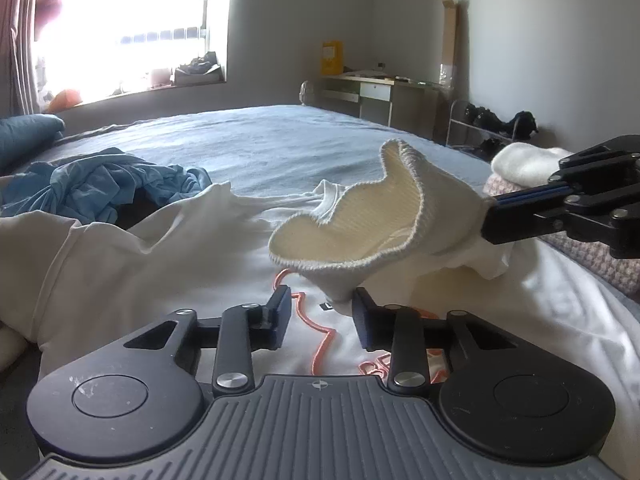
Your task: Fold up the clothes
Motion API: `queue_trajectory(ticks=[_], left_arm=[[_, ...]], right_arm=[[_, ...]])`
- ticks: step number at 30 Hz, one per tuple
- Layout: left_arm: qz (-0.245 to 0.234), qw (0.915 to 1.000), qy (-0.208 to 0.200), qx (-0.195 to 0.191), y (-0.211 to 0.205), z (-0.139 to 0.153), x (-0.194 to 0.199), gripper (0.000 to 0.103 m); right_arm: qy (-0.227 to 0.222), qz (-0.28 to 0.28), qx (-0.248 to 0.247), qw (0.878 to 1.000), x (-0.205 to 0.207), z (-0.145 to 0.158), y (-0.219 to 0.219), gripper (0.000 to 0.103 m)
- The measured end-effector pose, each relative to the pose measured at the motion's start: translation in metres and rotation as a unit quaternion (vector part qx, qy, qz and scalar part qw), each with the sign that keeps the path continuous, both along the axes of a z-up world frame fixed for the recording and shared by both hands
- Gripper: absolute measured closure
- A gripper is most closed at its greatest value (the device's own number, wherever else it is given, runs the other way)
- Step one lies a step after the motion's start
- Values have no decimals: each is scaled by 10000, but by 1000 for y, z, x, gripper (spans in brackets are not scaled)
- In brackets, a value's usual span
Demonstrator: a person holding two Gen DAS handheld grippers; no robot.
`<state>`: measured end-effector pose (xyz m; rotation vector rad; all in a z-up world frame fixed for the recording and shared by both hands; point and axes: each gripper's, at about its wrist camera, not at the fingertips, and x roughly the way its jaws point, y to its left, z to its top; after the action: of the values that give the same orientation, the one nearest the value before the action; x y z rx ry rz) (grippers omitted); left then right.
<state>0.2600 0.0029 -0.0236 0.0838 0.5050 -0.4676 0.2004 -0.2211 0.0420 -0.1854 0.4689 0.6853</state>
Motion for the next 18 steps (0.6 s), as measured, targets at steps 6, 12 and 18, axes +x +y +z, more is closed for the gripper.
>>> queue_trajectory(ticks=[6,12,18], left_arm=[[280,9988,-262,-310,12,21,9,90],[746,9954,485,-341,49,-15,6,90],[984,9886,970,-591,83,-20,-11,79]], right_arm=[[-379,-47,102,9992,-9,19,0,99],[-169,126,-370,9991,-36,-44,42,99],[-650,258,-1638,9840,-83,-106,74,96]])
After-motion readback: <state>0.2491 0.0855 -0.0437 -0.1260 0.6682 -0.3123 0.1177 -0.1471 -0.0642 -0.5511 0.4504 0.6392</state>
